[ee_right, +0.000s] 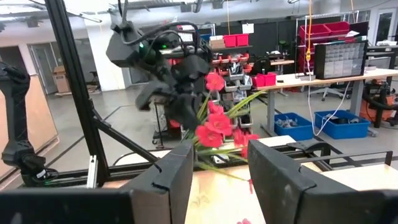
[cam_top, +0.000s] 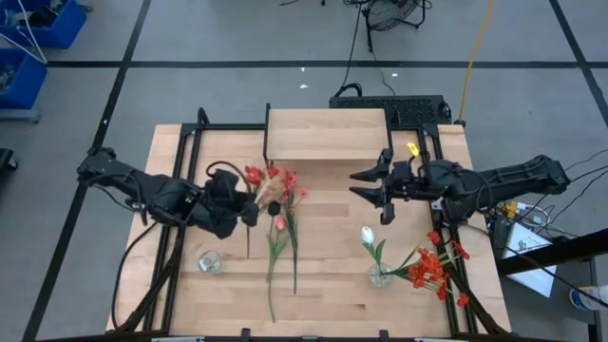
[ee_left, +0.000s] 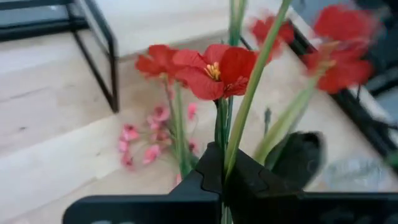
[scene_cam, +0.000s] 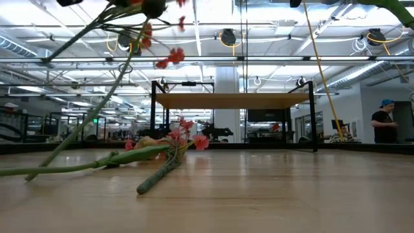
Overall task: Pick and place flowers into a vace then onto a shelf
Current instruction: Put the orange flowers into the left transparent vase
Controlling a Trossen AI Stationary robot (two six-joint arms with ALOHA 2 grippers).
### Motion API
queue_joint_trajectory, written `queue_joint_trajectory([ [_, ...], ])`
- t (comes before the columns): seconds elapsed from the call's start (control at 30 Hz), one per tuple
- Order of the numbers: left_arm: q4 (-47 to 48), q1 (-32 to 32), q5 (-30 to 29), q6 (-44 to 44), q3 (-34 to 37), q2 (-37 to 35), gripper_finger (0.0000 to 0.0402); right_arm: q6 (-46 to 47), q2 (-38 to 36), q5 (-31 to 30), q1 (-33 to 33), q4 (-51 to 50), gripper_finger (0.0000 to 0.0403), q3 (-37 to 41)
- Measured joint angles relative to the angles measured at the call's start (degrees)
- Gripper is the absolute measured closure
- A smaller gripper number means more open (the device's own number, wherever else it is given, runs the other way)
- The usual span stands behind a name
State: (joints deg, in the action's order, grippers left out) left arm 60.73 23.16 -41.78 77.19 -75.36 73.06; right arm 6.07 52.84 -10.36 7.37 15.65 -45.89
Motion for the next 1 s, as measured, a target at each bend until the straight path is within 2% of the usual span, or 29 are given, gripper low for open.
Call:
queue_joint_trajectory([
  [0.07,-0.1,1.2,-2.6,0.6,-0.6,0.0,0.0397,-0.1,0.4,0.0,-0.2,0.0,0.0259,0.0],
  [0.23,-0.5,4.5,-4.7,-5.3,-1.9,0.0,0.0397,-1.6,1.5,0.0,-0.7,0.1,0.0259,0.0],
  [0.3,1.1,5.1,-7.3,-4.3,-2.4,0.1,0.0397,-1.8,2.0,0.0,-1.0,-0.1,0.0259,0.0],
  [0.5,3.0,3.7,-13.2,-5.2,-2.3,0.0,0.0394,-1.8,3.8,0.0,-1.3,3.8,0.0259,0.0],
  [0.57,3.0,1.5,-11.4,-7.2,-1.5,0.0,0.0387,-1.8,5.0,0.0,-1.7,4.8,0.0259,0.0],
  [0.7,3.9,-3.4,-0.7,-10.2,-1.0,0.0,0.0395,0.7,7.1,0.2,-2.9,8.3,0.0259,0.0],
  [0.8,3.1,-3.3,-5.2,-8.0,-1.0,-0.6,0.0395,3.2,8.3,2.9,-3.2,12.3,0.0259,0.0],
  [0.93,-1.1,-2.4,-5.5,-9.6,-1.9,-1.0,0.0391,6.8,10.1,4.5,-3.2,15.8,0.0259,0.0],
  [1.0,-1.0,-0.4,-9.2,-10.9,-2.1,-0.9,0.0396,6.9,10.8,4.5,-3.2,17.0,0.0259,0.0],
])
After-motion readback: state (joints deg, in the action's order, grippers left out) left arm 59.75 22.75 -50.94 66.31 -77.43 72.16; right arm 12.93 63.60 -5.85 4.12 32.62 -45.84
